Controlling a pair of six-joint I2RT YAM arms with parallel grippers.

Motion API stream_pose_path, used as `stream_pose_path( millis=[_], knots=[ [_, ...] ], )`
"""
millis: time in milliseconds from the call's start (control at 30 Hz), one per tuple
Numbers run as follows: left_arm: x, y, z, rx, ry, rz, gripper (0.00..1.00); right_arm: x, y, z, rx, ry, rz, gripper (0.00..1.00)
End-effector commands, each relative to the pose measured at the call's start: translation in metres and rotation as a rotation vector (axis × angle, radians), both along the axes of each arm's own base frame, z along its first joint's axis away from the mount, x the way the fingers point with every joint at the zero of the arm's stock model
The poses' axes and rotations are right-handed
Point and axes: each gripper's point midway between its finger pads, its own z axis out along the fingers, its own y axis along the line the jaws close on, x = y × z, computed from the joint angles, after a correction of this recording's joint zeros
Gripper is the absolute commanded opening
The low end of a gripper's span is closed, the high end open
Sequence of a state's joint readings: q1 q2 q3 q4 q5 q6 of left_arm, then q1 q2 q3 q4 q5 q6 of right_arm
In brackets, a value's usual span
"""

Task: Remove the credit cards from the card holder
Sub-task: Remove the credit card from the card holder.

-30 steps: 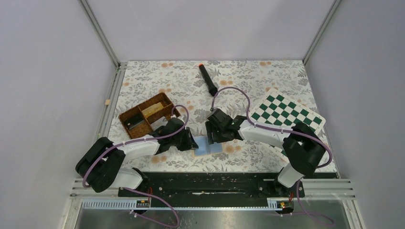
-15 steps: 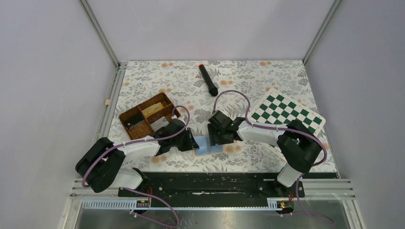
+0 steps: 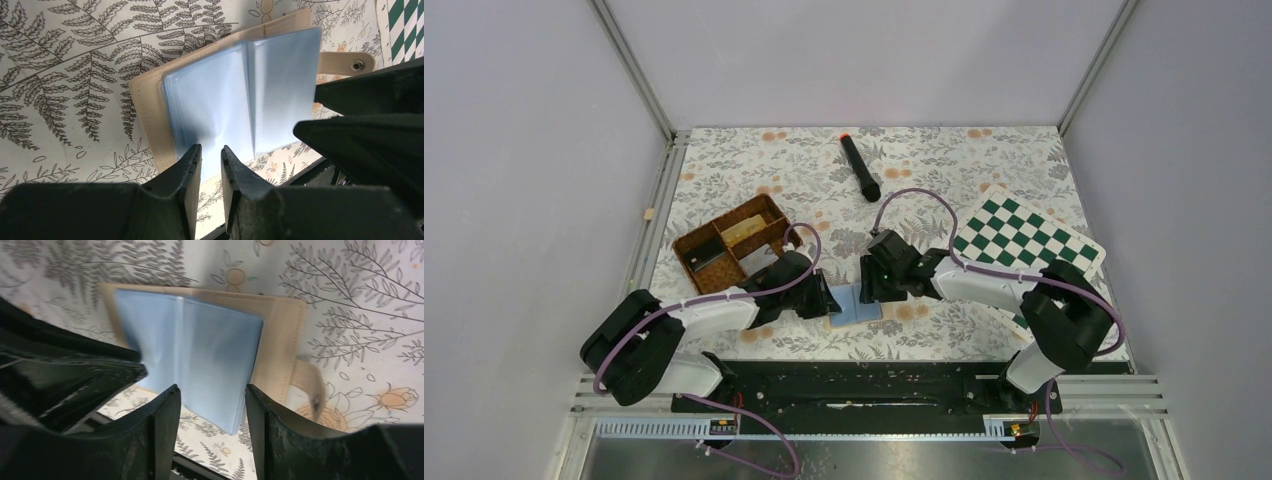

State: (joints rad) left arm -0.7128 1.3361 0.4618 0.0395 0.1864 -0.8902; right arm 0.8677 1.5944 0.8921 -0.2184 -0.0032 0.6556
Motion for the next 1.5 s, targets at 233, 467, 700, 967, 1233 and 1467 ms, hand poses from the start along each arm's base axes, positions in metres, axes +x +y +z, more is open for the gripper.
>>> stream_pose_path(
  millis=[233,467,700,967,1233,1467],
  knots=[
    [-0.005,0.007,-0.003,0.015,-0.013,0.016,0.21,-0.003,0.036,0.043,0.272,0.006,-0.009,0.55],
    [-0.007,0.009,0.000,0.006,-0.023,0.028,0.22,-0.005,0.050,0.053,0.361,0.030,-0.007,0.55],
    [-0.008,0.010,0.000,0.004,-0.021,0.028,0.22,-0.005,0.047,0.062,0.374,0.011,-0.010,0.53],
    [-0.006,0.013,0.012,-0.042,-0.058,0.072,0.23,-0.017,0.057,0.052,0.434,0.078,0.004,0.28],
    [-0.006,0.013,0.013,-0.029,-0.060,0.058,0.25,-0.014,0.050,0.038,0.373,0.070,-0.012,0.43],
    [-0.006,0.032,0.015,0.061,-0.053,0.113,0.25,-0.005,0.045,0.031,0.301,0.038,-0.011,0.55]
  ],
)
